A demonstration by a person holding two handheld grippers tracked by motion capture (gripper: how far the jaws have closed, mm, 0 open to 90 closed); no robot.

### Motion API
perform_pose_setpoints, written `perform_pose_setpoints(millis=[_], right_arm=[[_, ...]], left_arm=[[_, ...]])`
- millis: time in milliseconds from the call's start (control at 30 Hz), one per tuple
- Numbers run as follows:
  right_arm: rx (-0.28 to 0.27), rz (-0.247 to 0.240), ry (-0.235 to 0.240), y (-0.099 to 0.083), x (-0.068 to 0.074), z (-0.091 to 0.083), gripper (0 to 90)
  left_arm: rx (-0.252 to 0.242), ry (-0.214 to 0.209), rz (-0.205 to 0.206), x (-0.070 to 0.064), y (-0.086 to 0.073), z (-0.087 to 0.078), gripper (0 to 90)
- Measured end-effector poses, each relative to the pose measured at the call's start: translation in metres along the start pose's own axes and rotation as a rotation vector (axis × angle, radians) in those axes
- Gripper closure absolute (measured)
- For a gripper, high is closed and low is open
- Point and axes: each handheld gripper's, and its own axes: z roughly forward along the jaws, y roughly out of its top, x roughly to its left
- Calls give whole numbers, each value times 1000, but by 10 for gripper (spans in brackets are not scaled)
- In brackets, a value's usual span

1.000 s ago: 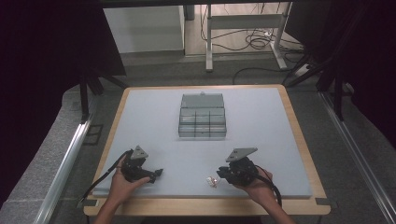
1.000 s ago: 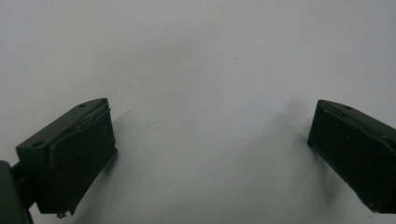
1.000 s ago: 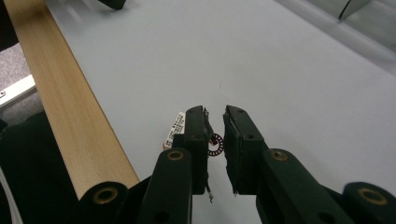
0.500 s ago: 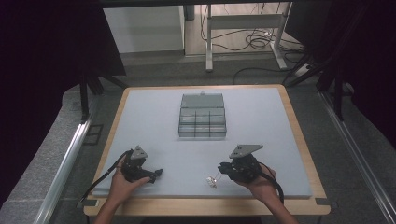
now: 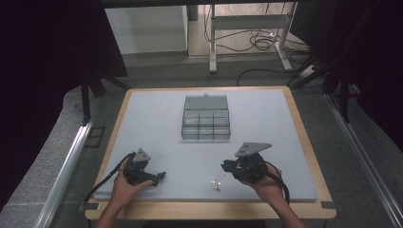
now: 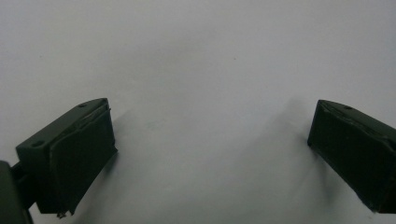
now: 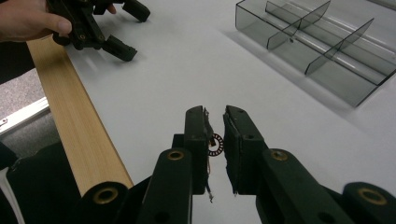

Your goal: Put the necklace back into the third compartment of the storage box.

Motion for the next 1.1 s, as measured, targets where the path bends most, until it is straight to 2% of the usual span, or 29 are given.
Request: perform_pose_setpoints(millis=[567,733,900,1100], right_arm=[[-46,4,9,16,-3,-9,781],[-66,-5,11,26,-2,-15,781],[-87,4,37,37,-3,-19,781],[-106,2,29,47,-4,-24,781]], left_arm=[[1,0,0,0,0,0,3],[3,-1,1,0,0,0,3],[2,-1,1,0,0,0,3],[2,-1,1,0,0,0,3]])
